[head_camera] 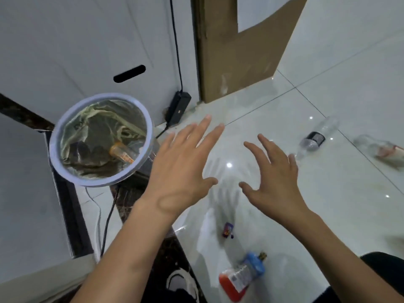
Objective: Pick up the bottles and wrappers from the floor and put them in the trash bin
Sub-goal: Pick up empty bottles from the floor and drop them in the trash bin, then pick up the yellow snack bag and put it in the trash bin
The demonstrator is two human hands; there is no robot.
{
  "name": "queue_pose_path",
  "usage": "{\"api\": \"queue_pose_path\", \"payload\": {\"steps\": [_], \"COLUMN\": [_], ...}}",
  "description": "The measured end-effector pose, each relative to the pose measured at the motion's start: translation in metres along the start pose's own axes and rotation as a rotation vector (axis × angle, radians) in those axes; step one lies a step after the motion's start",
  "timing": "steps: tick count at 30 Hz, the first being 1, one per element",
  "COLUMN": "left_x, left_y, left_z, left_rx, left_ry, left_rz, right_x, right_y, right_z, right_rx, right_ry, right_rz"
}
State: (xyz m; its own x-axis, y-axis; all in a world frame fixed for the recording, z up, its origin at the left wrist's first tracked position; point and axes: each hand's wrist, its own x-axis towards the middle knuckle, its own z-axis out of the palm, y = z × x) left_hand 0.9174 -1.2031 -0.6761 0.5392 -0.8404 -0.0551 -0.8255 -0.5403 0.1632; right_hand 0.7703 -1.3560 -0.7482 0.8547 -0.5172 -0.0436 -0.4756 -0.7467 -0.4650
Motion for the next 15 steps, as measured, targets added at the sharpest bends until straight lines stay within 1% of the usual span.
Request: {"api": "queue_pose_path", "payload": {"steps": [2,3,4,6,7,8,11,13,15], "left_x": [0.006,0.009,0.010,0.000,-0.012,-0.029,-0.090,-0.118,-0.136], "left_y": [0.007,0.008,0.010,0.020,0.030,0.042,0.091,0.127,0.160], "left_z": [-0.001,-0.003,-0.005,-0.011,-0.014,-0.019,-0.055,-0.105,-0.168], "left_rx": [-0.099,-0.168,-0.214,-0.218,-0.191,-0.164,-0.166,-0.187,-0.197], "left_ry": [-0.018,-0.003,0.030,0.055,0.029,-0.033,-0.290,-0.353,-0.354], "left_rz": [0.004,-0.033,-0.091,-0.219,-0.247,-0.256,-0.240,-0.197,-0.142], "right_x": [-0.012,-0.017,-0.021,-0.034,-0.042,-0.052,-0.096,-0.133,-0.166], "right_y": [-0.020,-0.030,-0.037,-0.043,-0.044,-0.045,-0.060,-0.076,-0.094], "right_z": [-0.008,-0.015,-0.023,-0.046,-0.064,-0.085,-0.158,-0.210,-0.263], "right_rx": [0.102,0.135,0.153,0.174,0.180,0.179,0.144,0.122,0.096], "right_ry": [0.055,0.089,0.117,0.137,0.131,0.116,0.040,-0.033,-0.108], "right_rz": [-0.071,-0.081,-0.065,0.036,0.094,0.134,0.146,0.148,0.164]}}
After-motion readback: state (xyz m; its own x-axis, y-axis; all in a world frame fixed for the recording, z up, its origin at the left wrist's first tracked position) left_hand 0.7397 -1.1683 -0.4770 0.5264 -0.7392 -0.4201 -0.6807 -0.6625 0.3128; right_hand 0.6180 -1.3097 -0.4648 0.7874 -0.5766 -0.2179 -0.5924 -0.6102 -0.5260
